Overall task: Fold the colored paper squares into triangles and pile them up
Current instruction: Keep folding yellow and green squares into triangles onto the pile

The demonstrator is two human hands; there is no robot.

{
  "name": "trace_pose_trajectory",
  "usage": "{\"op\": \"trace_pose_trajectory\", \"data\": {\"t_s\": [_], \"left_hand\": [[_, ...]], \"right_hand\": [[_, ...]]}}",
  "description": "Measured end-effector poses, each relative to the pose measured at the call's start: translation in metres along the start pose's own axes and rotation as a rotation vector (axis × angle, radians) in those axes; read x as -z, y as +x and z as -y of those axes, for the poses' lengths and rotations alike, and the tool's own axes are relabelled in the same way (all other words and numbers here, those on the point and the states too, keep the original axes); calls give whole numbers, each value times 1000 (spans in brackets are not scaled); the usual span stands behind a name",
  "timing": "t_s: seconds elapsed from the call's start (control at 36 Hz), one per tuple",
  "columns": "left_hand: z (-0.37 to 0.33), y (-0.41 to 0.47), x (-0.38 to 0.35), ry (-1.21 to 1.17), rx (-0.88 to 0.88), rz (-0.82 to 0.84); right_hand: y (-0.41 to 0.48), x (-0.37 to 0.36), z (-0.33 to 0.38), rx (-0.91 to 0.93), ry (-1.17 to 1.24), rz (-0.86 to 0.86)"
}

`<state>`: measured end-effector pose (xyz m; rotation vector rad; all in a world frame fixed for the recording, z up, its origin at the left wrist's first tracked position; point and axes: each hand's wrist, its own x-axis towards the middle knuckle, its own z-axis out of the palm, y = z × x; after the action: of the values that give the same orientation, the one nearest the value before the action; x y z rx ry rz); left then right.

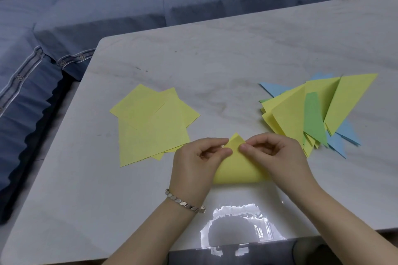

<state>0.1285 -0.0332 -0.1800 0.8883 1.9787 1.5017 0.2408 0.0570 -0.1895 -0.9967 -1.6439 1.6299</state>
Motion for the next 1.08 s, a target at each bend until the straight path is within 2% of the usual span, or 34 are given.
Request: {"op": "trace_pose_trajectory", "data": {"t_s": [0.25, 1.08], "left_hand": [[0, -2, -2, -10, 2, 3], [0, -4, -5, 9, 18, 24]], "right_hand": [[-2, 0, 1, -13, 81, -43], [1, 9, -5, 168, -129, 116]]}}
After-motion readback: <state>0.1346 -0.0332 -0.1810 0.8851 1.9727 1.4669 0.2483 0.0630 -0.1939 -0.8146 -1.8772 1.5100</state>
